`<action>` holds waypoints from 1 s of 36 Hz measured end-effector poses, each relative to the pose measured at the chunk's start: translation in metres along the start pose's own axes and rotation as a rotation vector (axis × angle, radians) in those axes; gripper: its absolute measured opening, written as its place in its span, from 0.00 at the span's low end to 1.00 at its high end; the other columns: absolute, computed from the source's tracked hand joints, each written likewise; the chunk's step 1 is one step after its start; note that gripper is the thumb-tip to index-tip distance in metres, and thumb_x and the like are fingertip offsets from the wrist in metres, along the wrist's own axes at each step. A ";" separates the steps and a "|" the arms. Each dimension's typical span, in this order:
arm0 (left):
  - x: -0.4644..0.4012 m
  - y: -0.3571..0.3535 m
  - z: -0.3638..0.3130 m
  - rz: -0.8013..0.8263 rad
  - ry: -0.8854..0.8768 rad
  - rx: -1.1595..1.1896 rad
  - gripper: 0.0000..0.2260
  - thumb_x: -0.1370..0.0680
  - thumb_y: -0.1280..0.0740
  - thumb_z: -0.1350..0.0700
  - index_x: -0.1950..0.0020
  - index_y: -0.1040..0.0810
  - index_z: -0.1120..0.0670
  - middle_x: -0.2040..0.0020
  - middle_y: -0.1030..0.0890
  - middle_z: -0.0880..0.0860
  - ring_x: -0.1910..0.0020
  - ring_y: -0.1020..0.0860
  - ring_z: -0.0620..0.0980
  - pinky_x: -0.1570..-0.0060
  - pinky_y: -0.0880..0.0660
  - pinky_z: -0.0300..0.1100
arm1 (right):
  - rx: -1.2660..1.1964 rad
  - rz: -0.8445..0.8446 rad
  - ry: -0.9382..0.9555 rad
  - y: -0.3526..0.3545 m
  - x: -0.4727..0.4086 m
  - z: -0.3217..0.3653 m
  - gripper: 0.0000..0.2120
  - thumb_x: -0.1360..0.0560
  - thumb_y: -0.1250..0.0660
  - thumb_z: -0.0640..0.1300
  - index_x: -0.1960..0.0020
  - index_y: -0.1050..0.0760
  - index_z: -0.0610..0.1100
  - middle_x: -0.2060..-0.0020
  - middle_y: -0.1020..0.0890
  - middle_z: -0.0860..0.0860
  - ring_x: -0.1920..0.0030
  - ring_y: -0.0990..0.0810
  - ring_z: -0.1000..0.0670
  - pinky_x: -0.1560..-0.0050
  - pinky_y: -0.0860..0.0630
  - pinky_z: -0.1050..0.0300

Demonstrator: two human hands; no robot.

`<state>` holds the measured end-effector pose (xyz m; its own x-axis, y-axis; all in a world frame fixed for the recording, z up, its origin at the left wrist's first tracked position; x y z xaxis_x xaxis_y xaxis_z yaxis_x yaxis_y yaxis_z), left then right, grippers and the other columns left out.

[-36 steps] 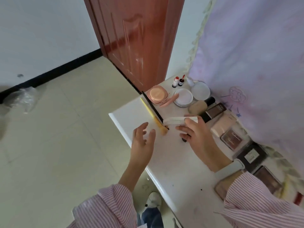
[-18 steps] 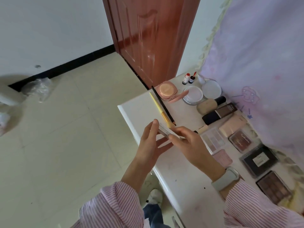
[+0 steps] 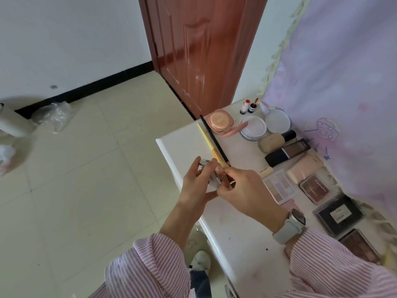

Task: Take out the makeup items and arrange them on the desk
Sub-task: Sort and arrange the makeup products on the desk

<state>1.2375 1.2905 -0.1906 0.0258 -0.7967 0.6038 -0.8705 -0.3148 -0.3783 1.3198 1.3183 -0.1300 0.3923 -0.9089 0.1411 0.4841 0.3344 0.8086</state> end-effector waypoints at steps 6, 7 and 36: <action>0.000 0.005 -0.005 -0.031 -0.025 0.008 0.29 0.23 0.35 0.53 0.25 0.43 0.52 0.53 0.21 0.48 0.66 0.19 0.38 0.60 0.21 0.45 | 0.035 -0.030 0.037 -0.001 -0.003 0.008 0.13 0.24 0.37 0.47 0.42 0.26 0.43 0.56 0.19 0.50 0.60 0.26 0.56 0.54 0.33 0.68; 0.001 0.006 -0.006 -0.032 -0.021 0.008 0.30 0.23 0.34 0.53 0.25 0.44 0.51 0.52 0.21 0.49 0.65 0.19 0.38 0.60 0.21 0.45 | 0.033 -0.027 0.038 -0.002 -0.003 0.008 0.13 0.24 0.37 0.47 0.42 0.26 0.43 0.57 0.19 0.50 0.61 0.26 0.56 0.54 0.33 0.68; -0.026 0.046 0.000 0.049 0.315 0.037 0.15 0.24 0.43 0.50 0.51 0.22 0.58 0.58 0.19 0.57 0.57 0.20 0.58 0.60 0.20 0.52 | -0.165 -0.047 -0.057 0.009 -0.038 -0.012 0.11 0.26 0.36 0.43 0.63 0.27 0.37 0.70 0.23 0.44 0.66 0.25 0.46 0.66 0.31 0.63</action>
<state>1.1971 1.2971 -0.2235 -0.1738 -0.6143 0.7697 -0.8483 -0.3036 -0.4339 1.3189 1.3585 -0.1351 0.3232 -0.9357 0.1416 0.6247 0.3234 0.7108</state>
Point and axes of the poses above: each hand's wrist, its own x-axis away from the middle knuckle, its own y-axis out of the back of the hand, z = x × y, the point moved 10 cm from there along -x, towards the middle knuckle
